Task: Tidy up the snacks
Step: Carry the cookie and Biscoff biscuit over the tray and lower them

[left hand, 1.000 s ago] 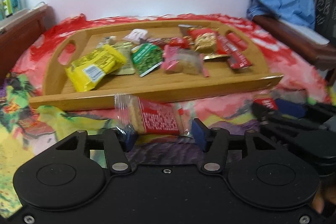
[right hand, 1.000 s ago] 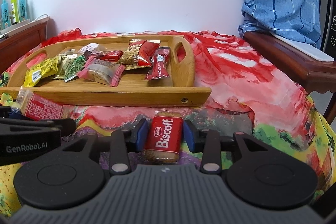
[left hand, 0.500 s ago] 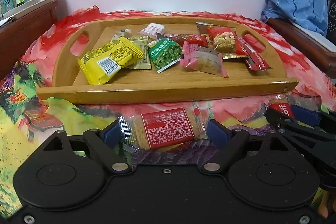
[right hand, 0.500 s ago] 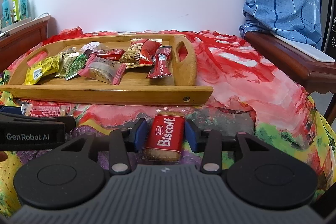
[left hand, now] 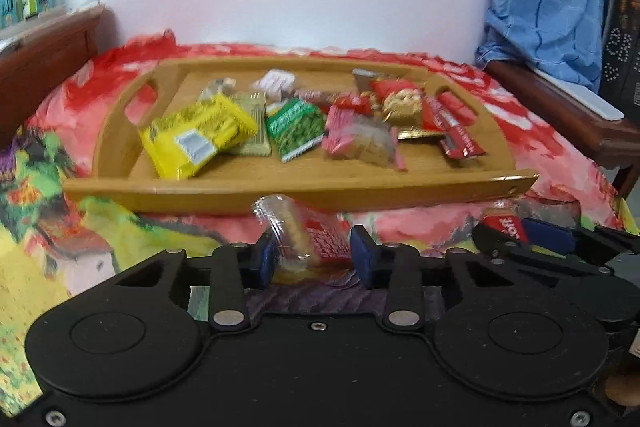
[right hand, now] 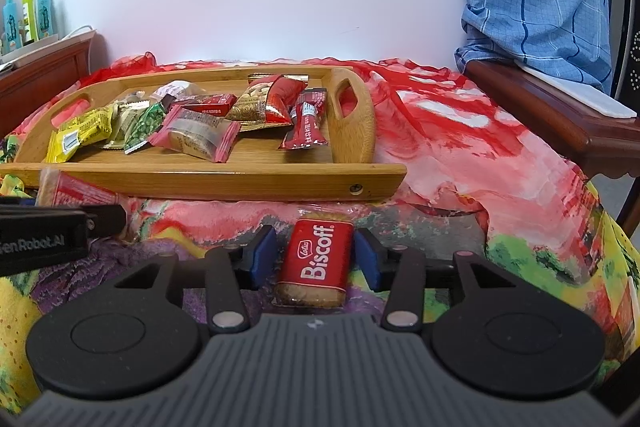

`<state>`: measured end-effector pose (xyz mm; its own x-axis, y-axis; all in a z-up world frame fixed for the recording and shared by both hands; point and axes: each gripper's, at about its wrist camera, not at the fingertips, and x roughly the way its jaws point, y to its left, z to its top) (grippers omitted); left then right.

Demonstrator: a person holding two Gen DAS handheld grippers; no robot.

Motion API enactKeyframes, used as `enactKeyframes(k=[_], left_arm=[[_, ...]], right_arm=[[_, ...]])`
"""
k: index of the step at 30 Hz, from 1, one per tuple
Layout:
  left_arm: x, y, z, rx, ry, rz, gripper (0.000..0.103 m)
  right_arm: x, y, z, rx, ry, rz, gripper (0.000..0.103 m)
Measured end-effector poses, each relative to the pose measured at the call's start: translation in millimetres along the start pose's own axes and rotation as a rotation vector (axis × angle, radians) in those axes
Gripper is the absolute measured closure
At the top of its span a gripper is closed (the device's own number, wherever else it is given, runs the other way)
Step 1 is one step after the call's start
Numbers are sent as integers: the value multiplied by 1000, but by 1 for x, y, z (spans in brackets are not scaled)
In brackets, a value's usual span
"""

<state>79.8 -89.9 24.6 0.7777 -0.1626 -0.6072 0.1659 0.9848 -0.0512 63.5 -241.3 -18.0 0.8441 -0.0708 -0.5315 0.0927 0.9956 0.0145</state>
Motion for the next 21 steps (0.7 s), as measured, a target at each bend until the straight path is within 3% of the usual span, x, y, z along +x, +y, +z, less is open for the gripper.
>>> enactKeyframes(k=[2,3,8,13,15,21], left_arm=[[-6,-1,3,13,-22,9,71],[-7,-1,5,15,-24,8,80],[-1,4,9,-16,24,-42,82],[6,-1,11,-17,49,-25,84],[7,-1,12,-30,55,-42,93],[-12,-7,18,12,-11,-28,97]], right_arm=[[-1,0,0,4,-1,1,42],[0,-1,0,7,-1,2,42],[-2,-1,0,7,-3,6,43],[-3,0,-1,7,-7,10,62],[-4,0,0,5,-9,14,65],[-13,-2,1,29,-37,44,67]])
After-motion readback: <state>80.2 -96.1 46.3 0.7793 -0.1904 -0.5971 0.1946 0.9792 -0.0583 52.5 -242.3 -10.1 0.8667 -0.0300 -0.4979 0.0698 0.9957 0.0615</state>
